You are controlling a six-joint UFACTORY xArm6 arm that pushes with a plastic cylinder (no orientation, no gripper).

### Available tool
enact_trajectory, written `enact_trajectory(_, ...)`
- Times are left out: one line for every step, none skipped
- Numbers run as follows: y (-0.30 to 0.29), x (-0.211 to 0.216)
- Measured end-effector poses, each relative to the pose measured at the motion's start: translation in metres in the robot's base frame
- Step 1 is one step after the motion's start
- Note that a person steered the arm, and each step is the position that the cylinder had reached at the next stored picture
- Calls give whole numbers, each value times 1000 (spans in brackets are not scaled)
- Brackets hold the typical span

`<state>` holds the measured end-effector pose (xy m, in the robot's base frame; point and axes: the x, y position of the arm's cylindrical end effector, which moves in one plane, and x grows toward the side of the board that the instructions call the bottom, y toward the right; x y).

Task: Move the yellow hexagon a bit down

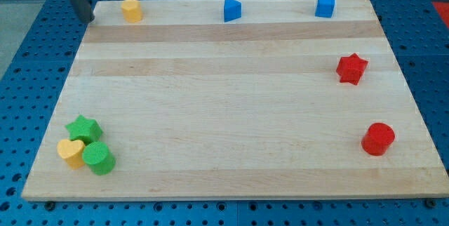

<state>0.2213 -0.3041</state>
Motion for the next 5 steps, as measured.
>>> enact_trajectory(15, -25)
enact_trajectory(51, -28)
enact_trajectory(72, -8)
enact_trajectory(88, 27)
enact_trajectory(90, 24)
